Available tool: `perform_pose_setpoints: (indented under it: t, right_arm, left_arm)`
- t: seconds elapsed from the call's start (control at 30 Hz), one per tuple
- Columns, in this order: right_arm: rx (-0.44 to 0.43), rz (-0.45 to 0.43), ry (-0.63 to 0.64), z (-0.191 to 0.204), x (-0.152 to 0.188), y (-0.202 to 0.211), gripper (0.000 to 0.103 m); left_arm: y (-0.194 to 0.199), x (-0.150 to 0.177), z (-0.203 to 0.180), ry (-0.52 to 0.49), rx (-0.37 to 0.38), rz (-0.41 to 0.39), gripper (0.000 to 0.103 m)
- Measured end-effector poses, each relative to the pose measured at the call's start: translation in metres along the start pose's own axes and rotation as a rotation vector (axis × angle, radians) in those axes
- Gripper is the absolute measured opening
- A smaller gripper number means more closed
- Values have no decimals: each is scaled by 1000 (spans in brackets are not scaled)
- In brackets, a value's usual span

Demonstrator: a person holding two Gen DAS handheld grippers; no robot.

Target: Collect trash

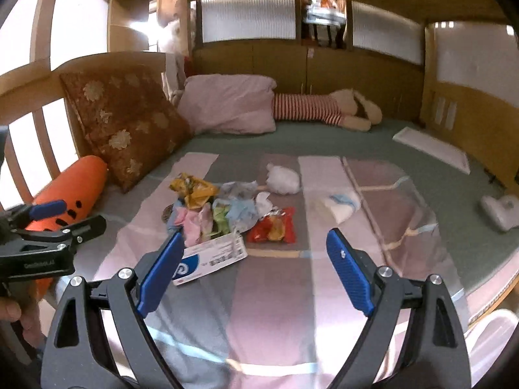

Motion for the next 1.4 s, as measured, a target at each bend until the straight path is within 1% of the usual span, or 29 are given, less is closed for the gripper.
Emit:
perform_pose_setpoints:
  t: [0.1, 0.23, 0.3, 0.47, 1.1, 1.23, 1.4]
  right_arm:
    - [-25, 21, -25, -4, 2, -5, 88]
    - [-35, 29, -15, -1, 3, -7, 88]
    - [-37, 28, -11, 0, 2, -6, 88]
    - [-42, 28, -15, 2, 2, -7, 88]
    - [-42, 38, -9, 3, 5, -11, 88]
    - [-46, 44, -10, 4, 6, -12, 88]
    - [-44, 52, -17, 5, 5, -17, 88]
  left_arm:
    - [-2, 3, -7, -2, 14, 22, 100]
    - [0, 5, -7, 11, 35, 21, 100]
    - [-2, 6, -4, 29, 53, 33, 100]
    - [-6, 8, -2, 49, 55, 51, 100]
    - [-9, 10, -10, 24, 47, 59, 100]
    - [-16, 9, -11, 34, 46, 75, 100]
    - [-41, -7, -19, 38, 53, 118, 100]
Point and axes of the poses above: each gripper's, at about its wrist camera, not at the fingertips, and y roughly against the way its jaws point, z to its left, x to its underside, the point moved 6 cm from there along -y, roughly the way its jaws point, and after that the axes turned 13 degrees about z, right-handed, at the moved point
